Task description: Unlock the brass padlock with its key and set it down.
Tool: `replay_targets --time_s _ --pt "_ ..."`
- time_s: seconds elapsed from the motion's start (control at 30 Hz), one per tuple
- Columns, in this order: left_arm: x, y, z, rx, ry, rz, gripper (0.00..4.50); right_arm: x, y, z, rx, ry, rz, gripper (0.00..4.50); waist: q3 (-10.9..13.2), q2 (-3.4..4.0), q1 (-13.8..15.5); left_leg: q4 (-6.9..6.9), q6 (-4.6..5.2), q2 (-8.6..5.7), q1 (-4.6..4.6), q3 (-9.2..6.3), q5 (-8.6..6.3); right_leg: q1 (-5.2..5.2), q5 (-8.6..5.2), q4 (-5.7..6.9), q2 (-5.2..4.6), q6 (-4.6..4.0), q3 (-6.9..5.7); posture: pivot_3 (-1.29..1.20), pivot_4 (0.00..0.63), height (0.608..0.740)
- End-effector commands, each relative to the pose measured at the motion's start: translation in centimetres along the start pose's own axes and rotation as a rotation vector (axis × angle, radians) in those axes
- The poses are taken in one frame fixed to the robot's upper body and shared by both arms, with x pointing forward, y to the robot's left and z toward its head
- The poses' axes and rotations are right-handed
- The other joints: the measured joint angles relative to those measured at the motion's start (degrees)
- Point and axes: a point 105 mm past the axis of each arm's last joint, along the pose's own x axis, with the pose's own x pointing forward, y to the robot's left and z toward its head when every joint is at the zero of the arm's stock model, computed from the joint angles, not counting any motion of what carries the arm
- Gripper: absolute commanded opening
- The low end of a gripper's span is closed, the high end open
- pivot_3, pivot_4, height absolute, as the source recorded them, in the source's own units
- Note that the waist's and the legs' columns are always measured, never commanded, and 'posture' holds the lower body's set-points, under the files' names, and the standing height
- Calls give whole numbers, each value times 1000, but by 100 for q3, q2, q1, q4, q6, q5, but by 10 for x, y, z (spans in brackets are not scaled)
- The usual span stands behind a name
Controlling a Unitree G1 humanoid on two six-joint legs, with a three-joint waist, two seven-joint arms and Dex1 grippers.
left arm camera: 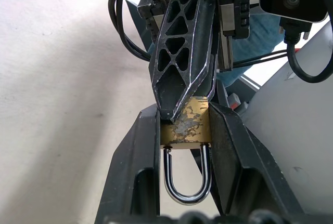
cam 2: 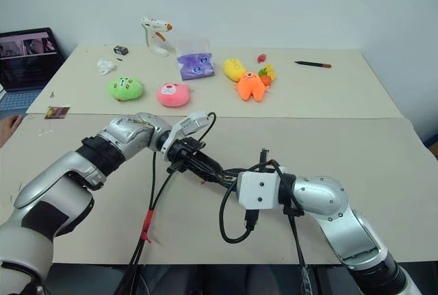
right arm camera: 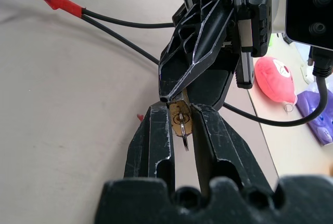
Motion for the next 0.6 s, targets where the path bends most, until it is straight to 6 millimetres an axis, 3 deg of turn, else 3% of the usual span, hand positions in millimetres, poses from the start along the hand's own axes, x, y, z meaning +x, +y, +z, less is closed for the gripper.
replay_targets --time_s 0.03,0.1,0.17,0.2,0.5,0.6 --pt "2 -1 9 56 27 0 819 0 -9 30 -78 -124 -41 118 0 0 0 0 0 0 0 0 0 0 0 0 0 0 0 0 150 738" --pt "2 -1 9 56 27 -1 819 0 -9 30 -74 -122 -42 118 0 0 0 0 0 0 0 0 0 0 0 0 0 0 0 0 150 738" --pt "2 -1 9 56 27 -1 819 0 -10 29 -65 -120 -45 1117 0 0 0 0 0 0 0 0 0 0 0 0 0 0 0 0 150 738" --pt "2 -1 9 57 27 -1 819 0 -10 29 -61 -120 -46 1228 0 0 0 0 0 0 0 0 0 0 0 0 0 0 0 0 150 738" --pt "1 0 12 55 17 7 819 0 -12 28 -63 -114 -60 4334 0 0 0 0 -1 0 0 0 0 -1 0 1 0 0 0 0 150 738" --pt "1 0 12 54 17 8 819 0 -12 29 -65 -114 -60 4334 0 0 0 0 0 -1 0 0 0 1 0 0 0 0 0 0 150 738"
